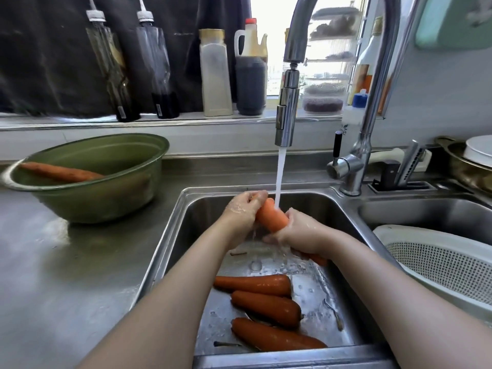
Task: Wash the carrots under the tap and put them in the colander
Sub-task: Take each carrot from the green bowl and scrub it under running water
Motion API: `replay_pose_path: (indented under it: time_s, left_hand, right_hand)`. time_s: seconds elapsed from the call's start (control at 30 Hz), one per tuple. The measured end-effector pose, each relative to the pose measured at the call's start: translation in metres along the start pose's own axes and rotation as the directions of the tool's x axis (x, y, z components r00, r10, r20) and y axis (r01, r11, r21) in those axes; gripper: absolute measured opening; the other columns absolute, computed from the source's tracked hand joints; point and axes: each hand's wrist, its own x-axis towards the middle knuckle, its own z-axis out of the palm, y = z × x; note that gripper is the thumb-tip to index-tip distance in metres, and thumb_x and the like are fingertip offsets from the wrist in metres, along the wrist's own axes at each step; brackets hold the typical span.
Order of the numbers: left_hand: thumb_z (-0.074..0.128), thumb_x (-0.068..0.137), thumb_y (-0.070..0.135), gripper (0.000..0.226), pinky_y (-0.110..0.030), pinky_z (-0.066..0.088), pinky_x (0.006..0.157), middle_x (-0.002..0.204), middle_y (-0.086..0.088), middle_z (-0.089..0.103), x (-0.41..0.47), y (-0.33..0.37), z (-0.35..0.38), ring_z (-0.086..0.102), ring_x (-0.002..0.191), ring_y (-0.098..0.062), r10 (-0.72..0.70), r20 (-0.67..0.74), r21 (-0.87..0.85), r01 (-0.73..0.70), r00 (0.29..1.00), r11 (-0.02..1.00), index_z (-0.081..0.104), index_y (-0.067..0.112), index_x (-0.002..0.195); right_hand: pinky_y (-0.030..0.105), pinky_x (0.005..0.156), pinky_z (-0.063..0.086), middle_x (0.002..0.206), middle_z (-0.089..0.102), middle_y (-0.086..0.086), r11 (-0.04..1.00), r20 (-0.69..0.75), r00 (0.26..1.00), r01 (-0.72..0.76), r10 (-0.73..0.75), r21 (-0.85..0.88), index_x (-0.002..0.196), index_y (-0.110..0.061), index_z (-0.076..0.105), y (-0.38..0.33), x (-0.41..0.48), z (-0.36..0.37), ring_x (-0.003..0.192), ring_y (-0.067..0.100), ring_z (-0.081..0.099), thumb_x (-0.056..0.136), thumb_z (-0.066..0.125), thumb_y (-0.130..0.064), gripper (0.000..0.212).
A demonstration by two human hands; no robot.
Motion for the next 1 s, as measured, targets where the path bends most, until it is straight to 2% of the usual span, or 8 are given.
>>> replay_pose_path:
  time_s: [0.07,0.17,0.3,0.47,0.63,0.77,0.9,1.0]
  left_hand:
    - [0.059,0.102,0.024,0.036,-0.052,0.049,0.109,0.139,-0.02,0.06,0.004,-0.008,-0.014,0.062,0.125,-0.035,-0.008,0.182,-0.211,0.047,0.983,0.976,0.059,0.014,0.137]
    - [0.065,0.096,0.024,0.054,-0.054,0.044,0.114,0.146,-0.022,0.056,0.006,-0.013,-0.019,0.058,0.133,-0.037,0.005,0.306,-0.279,0.084,0.952,0.957,0.051,0.014,0.148]
    - [0.057,0.1,0.024,0.041,-0.043,0.048,0.111,0.137,-0.013,0.066,0.004,-0.013,-0.022,0.064,0.127,-0.028,0.029,0.264,-0.268,0.045,0.964,0.962,0.058,0.022,0.141]
    - [0.058,0.098,0.032,0.043,-0.037,0.052,0.102,0.131,-0.01,0.07,0.004,-0.016,-0.021,0.069,0.117,-0.024,0.027,0.229,-0.287,0.041,0.973,0.957,0.061,0.025,0.141]
    - [0.049,0.105,0.033,0.042,-0.038,0.046,0.107,0.133,-0.005,0.07,0.005,-0.015,-0.025,0.065,0.121,-0.02,0.022,0.218,-0.283,0.041,0.976,0.958,0.056,0.025,0.145]
    - [0.054,0.096,0.037,0.054,-0.034,0.055,0.094,0.126,-0.007,0.071,0.0,-0.01,-0.023,0.07,0.11,-0.018,0.052,0.281,-0.418,0.074,0.958,0.906,0.051,0.019,0.147]
    - [0.067,0.086,0.036,0.066,-0.033,0.058,0.08,0.12,-0.01,0.069,0.0,-0.009,-0.026,0.071,0.092,-0.017,0.072,0.21,-0.45,0.031,0.975,0.893,0.054,0.014,0.147]
    - [0.077,0.077,0.034,0.062,-0.037,0.054,0.093,0.119,-0.01,0.07,0.001,-0.01,-0.027,0.069,0.103,-0.022,0.076,0.126,-0.415,-0.017,0.989,0.91,0.063,0.013,0.134]
  right_hand:
    - [0.029,0.047,0.048,0.081,0.063,0.011,0.998,0.033,0.999,0.013,-0.015,0.068,0.117,-0.011,0.058,0.005,-0.003,-0.006,0.051,0.015,0.059,0.075,0.091,-0.036,0.06]
    - [0.034,0.058,0.058,0.078,0.064,0.013,0.982,0.031,0.998,0.041,-0.048,0.183,0.11,-0.008,0.069,0.007,-0.008,-0.014,0.059,0.018,0.065,0.077,0.091,-0.032,0.047]
    - [0.034,0.063,0.06,0.078,0.068,0.015,0.97,0.042,0.993,0.097,-0.109,0.224,0.093,-0.005,0.07,0.005,-0.013,-0.019,0.067,0.026,0.069,0.087,0.082,-0.029,0.028]
    - [0.03,0.054,0.05,0.089,0.063,0.01,0.942,0.162,0.974,0.099,-0.158,0.322,0.108,-0.011,0.06,0.005,-0.013,-0.015,0.062,0.019,0.059,0.102,0.062,-0.028,0.018]
    - [0.022,0.044,0.04,0.085,0.058,0.009,0.824,0.276,0.954,-0.066,-0.113,0.563,0.117,-0.007,0.055,-0.004,-0.013,-0.014,0.054,0.013,0.048,0.096,0.052,-0.05,0.048]
    - [0.02,0.041,0.037,0.079,0.055,0.005,0.752,0.367,0.918,-0.135,-0.151,0.645,0.116,-0.01,0.052,-0.011,-0.015,-0.009,0.049,0.01,0.044,0.102,0.036,-0.057,0.052]
    - [0.022,0.04,0.037,0.071,0.049,0.003,0.757,0.399,0.907,-0.163,-0.138,0.633,0.107,-0.013,0.054,-0.016,-0.016,-0.007,0.044,0.012,0.043,0.102,0.024,-0.066,0.061]
    - [0.028,0.048,0.043,0.069,0.054,0.006,0.819,0.295,0.948,-0.072,-0.121,0.569,0.109,-0.007,0.057,-0.013,-0.015,-0.004,0.049,0.018,0.05,0.104,0.026,-0.066,0.067]
